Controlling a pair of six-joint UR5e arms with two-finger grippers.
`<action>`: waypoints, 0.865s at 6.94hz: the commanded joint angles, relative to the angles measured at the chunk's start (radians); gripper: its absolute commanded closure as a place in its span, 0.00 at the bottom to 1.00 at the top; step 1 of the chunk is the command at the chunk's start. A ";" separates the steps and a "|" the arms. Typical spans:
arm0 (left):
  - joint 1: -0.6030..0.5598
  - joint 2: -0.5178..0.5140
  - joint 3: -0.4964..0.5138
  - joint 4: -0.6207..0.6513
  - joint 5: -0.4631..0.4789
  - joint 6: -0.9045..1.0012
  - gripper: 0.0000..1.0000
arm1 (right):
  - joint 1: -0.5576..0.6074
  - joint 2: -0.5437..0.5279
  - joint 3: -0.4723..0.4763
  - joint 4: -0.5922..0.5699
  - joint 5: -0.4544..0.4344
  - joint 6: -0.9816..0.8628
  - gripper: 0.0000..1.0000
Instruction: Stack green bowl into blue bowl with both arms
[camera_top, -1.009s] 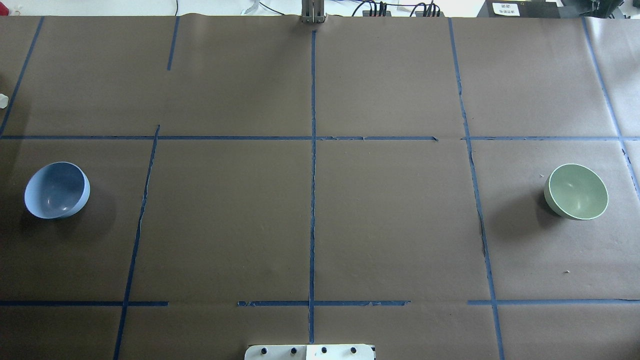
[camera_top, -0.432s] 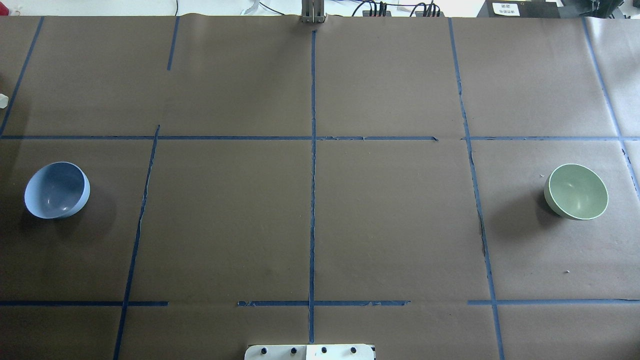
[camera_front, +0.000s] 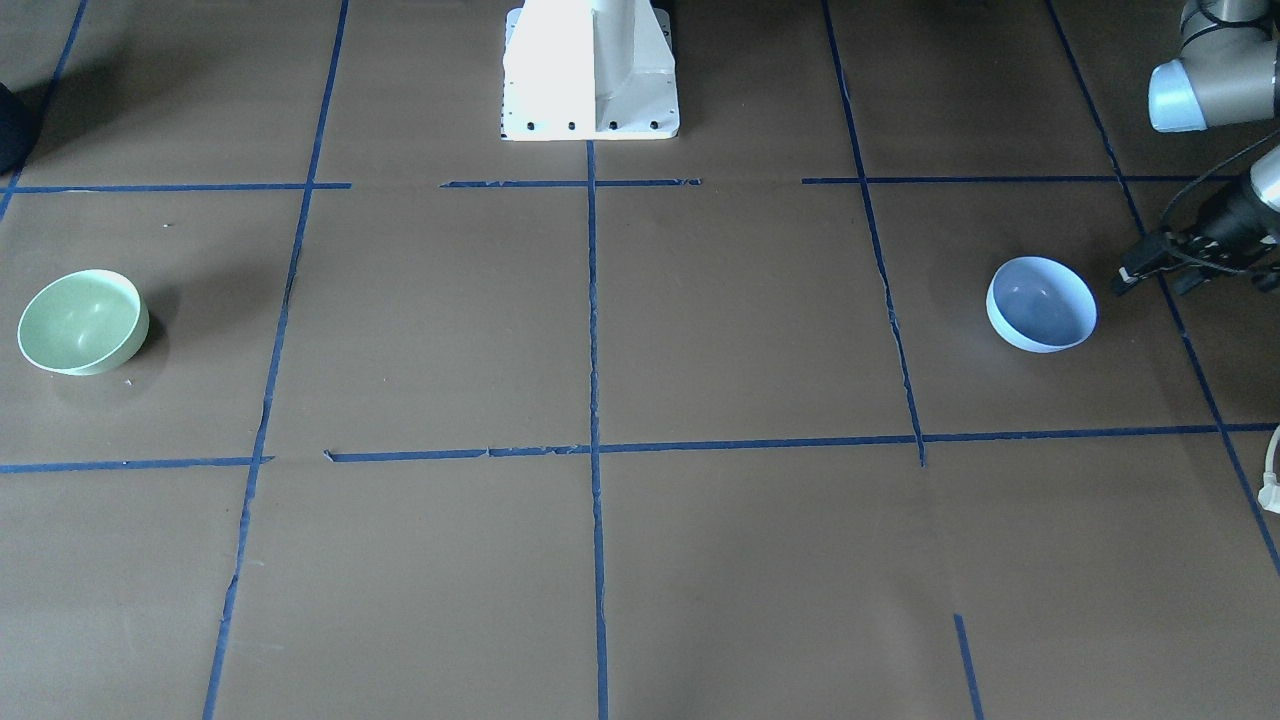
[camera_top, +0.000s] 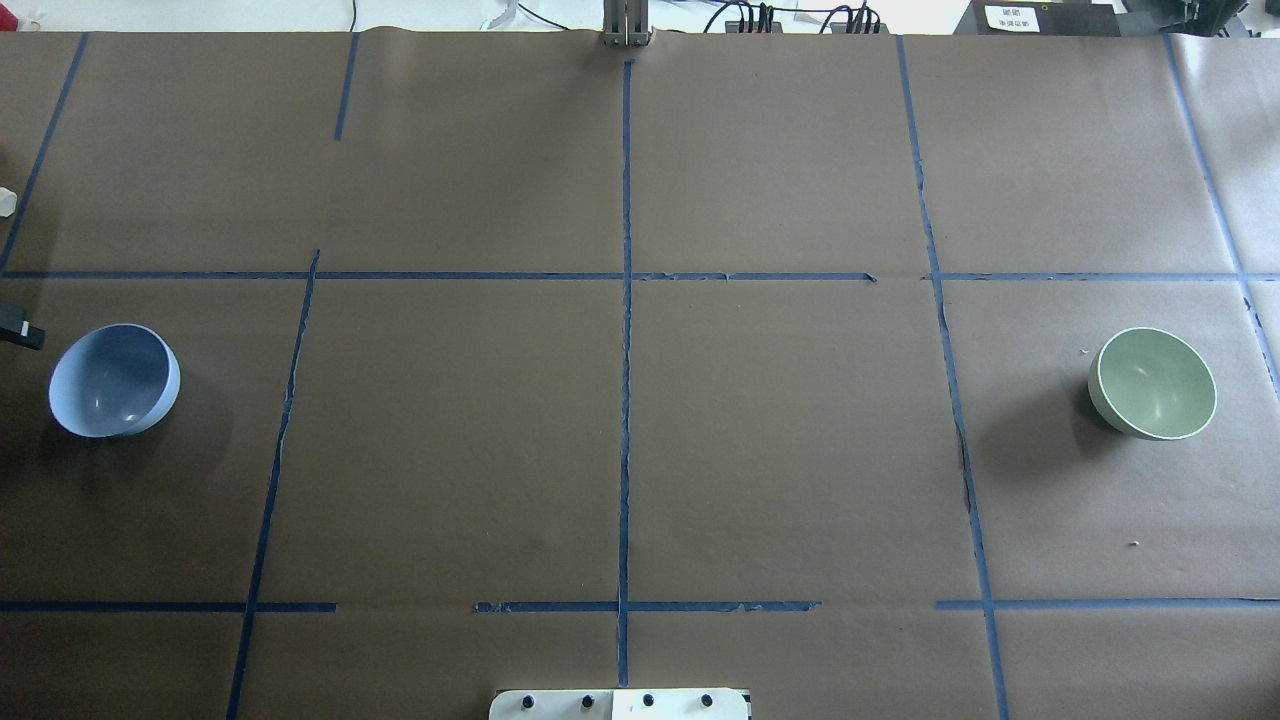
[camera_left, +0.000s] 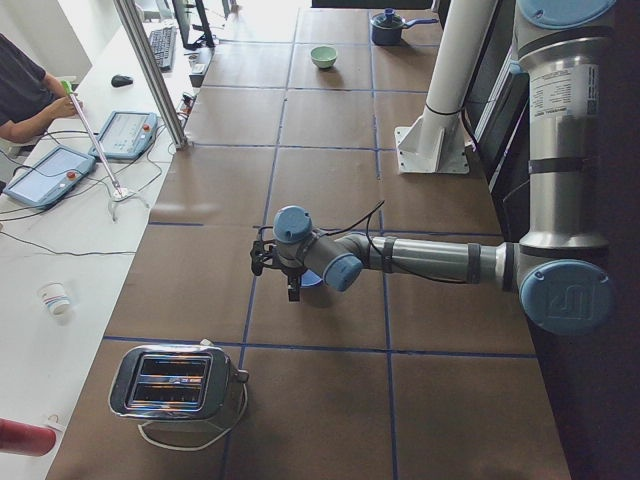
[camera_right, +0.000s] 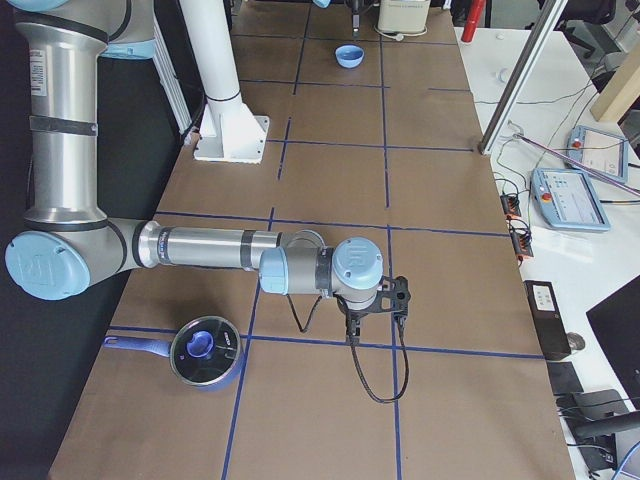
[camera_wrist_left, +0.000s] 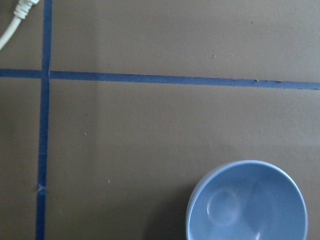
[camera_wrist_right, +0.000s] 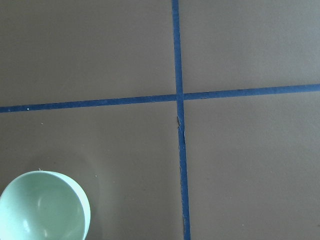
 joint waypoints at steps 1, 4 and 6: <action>0.110 -0.008 0.078 -0.140 0.057 -0.123 0.05 | 0.000 0.002 0.000 0.000 0.001 0.001 0.00; 0.115 -0.011 0.081 -0.132 0.049 -0.124 0.79 | 0.000 0.002 0.000 0.000 0.001 0.001 0.00; 0.112 -0.005 0.070 -0.129 0.042 -0.123 1.00 | 0.000 0.003 0.000 0.000 0.003 0.002 0.00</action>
